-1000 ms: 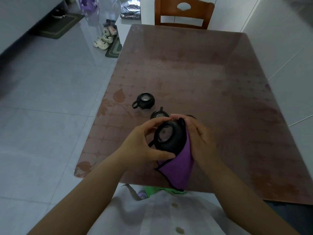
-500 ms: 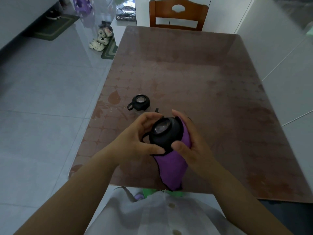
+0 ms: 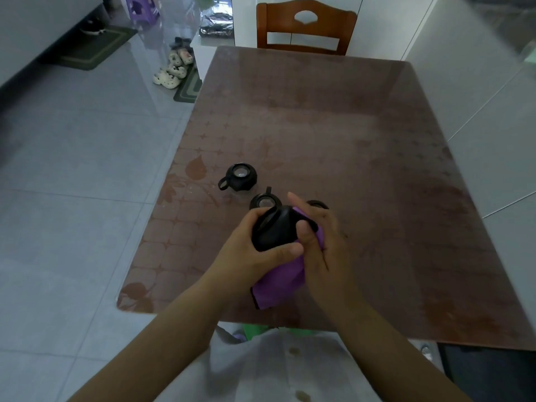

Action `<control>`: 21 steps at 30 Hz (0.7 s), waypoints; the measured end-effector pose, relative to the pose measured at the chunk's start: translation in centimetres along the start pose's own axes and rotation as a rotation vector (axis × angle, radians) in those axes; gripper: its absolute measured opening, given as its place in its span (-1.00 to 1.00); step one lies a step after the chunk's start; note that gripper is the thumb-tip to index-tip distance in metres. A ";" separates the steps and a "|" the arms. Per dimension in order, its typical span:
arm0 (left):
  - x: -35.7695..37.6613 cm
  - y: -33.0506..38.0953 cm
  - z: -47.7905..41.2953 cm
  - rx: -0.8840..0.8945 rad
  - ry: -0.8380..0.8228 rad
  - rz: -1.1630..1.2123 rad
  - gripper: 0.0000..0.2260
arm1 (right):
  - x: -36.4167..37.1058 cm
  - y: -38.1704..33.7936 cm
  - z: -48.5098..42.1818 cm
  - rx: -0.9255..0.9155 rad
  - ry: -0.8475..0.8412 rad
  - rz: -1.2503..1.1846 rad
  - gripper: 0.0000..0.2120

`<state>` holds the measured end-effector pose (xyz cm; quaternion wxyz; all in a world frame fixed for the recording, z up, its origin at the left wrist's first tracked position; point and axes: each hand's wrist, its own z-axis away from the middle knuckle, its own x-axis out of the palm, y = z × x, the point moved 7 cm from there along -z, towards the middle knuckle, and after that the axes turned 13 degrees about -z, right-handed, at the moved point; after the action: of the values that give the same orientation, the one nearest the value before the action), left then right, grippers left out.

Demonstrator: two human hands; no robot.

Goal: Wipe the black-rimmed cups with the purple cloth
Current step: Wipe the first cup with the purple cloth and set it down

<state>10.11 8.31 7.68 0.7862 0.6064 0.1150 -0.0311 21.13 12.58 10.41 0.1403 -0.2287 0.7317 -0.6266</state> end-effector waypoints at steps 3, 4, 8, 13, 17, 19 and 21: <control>-0.8 -0.1 -0.6 0.020 0.011 0.064 -0.42 | 0.1 -0.3 -0.3 -0.031 -0.090 0.062 -0.68; -1.0 -0.1 -0.7 0.025 -0.006 0.073 -0.42 | 0.0 -0.3 -0.4 -0.038 -0.108 0.074 -0.67; -1.0 0.0 -1.0 0.003 -0.097 0.158 -0.29 | -0.6 0.1 -0.8 0.024 -0.106 0.011 -0.70; -1.1 -0.1 -1.4 -0.021 -0.104 0.139 -0.20 | -1.4 0.5 -1.0 0.098 -0.134 -0.024 -0.71; -0.8 0.2 -1.2 0.002 -0.118 0.186 -0.36 | -3.3 0.1 -1.6 0.072 -0.106 0.045 -0.67; -1.2 0.3 -1.2 0.027 -0.100 0.144 -0.40 | -4.4 -0.4 -1.9 0.054 -0.040 0.087 -0.65; -1.5 0.2 -1.3 0.040 -0.081 0.056 -0.40 | -4.8 -1.7 -2.1 -0.021 0.045 0.117 -0.76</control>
<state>8.49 9.47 7.91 0.7784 0.6232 0.0655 -0.0362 24.43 16.65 12.09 0.1578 -0.1728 0.7534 -0.6145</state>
